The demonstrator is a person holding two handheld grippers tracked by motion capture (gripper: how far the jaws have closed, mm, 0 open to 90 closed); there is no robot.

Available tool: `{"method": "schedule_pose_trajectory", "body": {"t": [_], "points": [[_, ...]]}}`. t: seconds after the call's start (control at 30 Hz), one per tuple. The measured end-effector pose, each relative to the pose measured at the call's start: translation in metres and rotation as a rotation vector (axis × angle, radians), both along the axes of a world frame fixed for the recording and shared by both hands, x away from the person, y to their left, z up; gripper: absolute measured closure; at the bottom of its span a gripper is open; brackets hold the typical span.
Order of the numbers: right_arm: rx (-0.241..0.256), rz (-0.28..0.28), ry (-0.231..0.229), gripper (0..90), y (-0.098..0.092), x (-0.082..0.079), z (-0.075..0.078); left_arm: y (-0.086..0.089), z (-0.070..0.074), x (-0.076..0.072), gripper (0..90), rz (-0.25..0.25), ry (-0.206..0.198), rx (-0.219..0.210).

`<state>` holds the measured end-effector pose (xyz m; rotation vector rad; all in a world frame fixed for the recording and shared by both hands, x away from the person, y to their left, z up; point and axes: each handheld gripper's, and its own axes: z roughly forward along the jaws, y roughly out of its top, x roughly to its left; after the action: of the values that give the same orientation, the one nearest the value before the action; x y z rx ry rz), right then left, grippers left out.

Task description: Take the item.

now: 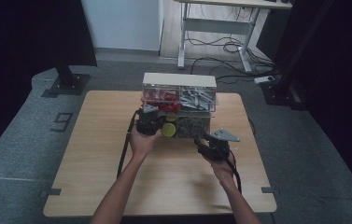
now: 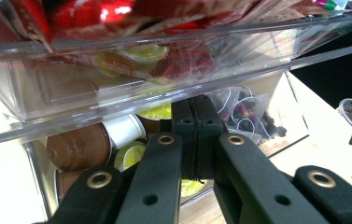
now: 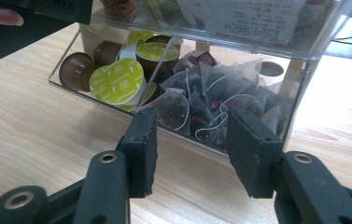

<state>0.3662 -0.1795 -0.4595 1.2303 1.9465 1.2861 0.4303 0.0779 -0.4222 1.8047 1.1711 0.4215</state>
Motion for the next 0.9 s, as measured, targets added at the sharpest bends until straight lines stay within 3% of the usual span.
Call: {"method": "schedule_pose_trajectory", "body": {"t": [0.5, 0.9], "points": [[-0.019, 0.01, 0.009, 53.9, 0.019, 0.012, -0.004, 0.003, 0.0, -0.001, 89.8, 0.002, -0.001, -0.009], [0.003, 0.003, 0.028, 53.9, 0.025, 0.022, -0.009, 0.005, -0.004, 0.0, 89.7, 0.003, 0.006, -0.006]]}}
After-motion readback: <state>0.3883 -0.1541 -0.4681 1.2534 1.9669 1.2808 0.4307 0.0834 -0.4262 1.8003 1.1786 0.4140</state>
